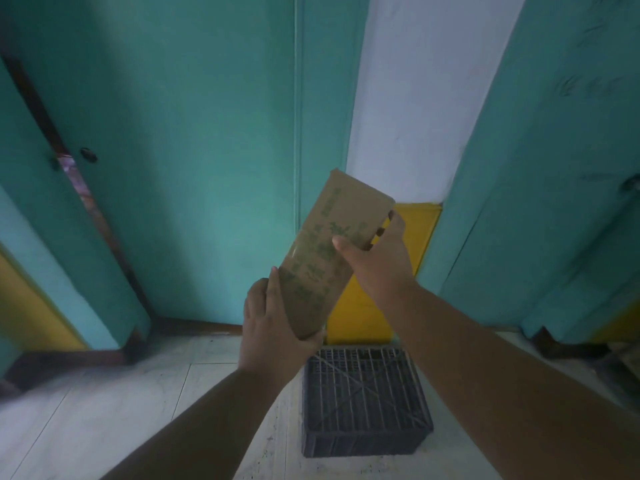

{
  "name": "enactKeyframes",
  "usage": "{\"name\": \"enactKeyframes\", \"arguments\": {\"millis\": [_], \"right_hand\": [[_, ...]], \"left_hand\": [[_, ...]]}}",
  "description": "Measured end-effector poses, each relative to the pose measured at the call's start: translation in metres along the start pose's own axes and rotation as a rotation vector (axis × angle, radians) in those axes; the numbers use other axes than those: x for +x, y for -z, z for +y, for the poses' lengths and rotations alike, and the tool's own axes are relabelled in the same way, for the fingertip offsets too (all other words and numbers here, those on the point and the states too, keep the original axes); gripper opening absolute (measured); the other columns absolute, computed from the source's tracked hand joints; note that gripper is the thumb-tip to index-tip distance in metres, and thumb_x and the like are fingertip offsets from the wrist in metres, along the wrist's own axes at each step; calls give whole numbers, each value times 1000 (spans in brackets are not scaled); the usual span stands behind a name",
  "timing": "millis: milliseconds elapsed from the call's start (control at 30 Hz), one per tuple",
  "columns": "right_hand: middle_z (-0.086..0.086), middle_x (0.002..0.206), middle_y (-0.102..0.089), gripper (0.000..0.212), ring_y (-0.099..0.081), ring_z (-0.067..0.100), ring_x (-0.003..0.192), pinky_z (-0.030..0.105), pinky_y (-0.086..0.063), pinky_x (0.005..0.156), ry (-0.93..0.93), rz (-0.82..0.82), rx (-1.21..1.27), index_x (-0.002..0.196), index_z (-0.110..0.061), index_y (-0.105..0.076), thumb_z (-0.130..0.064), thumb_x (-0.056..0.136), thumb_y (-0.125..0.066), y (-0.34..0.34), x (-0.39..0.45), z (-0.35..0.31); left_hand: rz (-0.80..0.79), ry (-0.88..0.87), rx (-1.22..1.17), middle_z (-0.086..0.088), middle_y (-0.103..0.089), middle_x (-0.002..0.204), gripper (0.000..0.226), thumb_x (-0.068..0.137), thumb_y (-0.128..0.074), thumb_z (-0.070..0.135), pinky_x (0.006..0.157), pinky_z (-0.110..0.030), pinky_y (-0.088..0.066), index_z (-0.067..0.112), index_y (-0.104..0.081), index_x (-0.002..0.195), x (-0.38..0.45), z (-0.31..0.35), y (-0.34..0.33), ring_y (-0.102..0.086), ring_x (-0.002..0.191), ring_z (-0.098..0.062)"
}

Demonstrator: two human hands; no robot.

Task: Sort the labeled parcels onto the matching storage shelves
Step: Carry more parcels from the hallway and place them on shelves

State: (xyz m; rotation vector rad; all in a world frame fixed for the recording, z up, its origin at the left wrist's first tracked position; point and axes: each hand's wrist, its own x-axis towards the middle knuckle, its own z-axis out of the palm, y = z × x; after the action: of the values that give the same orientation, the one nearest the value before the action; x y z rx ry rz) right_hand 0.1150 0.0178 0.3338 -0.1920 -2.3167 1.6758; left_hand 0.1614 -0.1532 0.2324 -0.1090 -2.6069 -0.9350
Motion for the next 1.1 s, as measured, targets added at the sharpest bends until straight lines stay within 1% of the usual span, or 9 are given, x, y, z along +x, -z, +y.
{"name": "enactKeyframes", "arguments": {"millis": [100,267,333,433,533,633,800,933,1100], "right_hand": [[-18,113,-47,100,-52,7,105,12,-45,72,44,4,-66,154,-25,-17,-26,79,-83,18,9,-8],[-9,111,-58,68,-60,10,97,11,-42,60,79,-35,-188,126,-25,-44,-25,73,-88,28,10,-1],[-2,120,-57,70,-63,16,100,14,-43,61,98,-37,-210,126,-26,-45,-25,71,-89,26,8,3],[-1,125,-55,71,-62,17,100,14,-42,60,113,-28,-236,128,-28,-43,-25,74,-87,26,7,7],[-4,127,-55,71,-63,11,97,10,-43,60,143,-49,-262,133,-31,-41,-26,78,-84,29,5,8],[-4,132,-53,71,-65,6,94,8,-44,58,167,-67,-276,137,-33,-40,-25,81,-82,33,4,7],[-1,133,-48,68,-60,12,101,8,-42,64,160,-77,-344,138,-27,-38,-32,84,-78,31,3,5],[1,117,-49,71,-56,17,97,26,-44,59,23,-51,-427,115,-18,-42,-72,75,-66,26,3,-8],[4,108,-54,86,-59,27,97,40,-54,67,-79,24,-526,114,-15,-43,-85,66,-58,22,5,-3]], "left_hand": [[-25,-20,-24,1,-26,144,131,60,-88,53,109,-44,-40,14,-11,158,-1,-4,3,-36,132,-24],[-140,102,-149,4,-24,146,126,63,-90,46,109,-34,-39,18,-13,158,-1,-8,6,-33,134,-16],[-218,281,-371,2,-37,140,105,64,-91,40,98,-27,-47,23,-34,150,2,-7,3,-46,127,-16],[-230,480,-772,-1,-63,120,60,67,-88,32,82,-33,-58,32,-61,121,7,-12,1,-64,109,-21],[-237,684,-1015,-4,-66,117,26,88,-76,21,95,-44,-55,32,-67,109,11,-18,7,-64,109,-25],[-196,753,-1160,-12,-72,113,14,95,-66,14,90,-41,-56,23,-72,104,11,-15,15,-67,107,-27],[-193,675,-1062,-3,-72,116,17,97,-64,16,93,-41,-53,26,-74,106,7,-19,16,-65,113,-23],[-112,621,-961,5,-72,108,18,93,-70,16,76,-26,-48,27,-76,105,3,-20,17,-66,105,-16],[-86,508,-861,-2,-71,101,12,81,-70,32,77,-41,-51,34,-79,89,4,-17,19,-67,99,-26]]}}
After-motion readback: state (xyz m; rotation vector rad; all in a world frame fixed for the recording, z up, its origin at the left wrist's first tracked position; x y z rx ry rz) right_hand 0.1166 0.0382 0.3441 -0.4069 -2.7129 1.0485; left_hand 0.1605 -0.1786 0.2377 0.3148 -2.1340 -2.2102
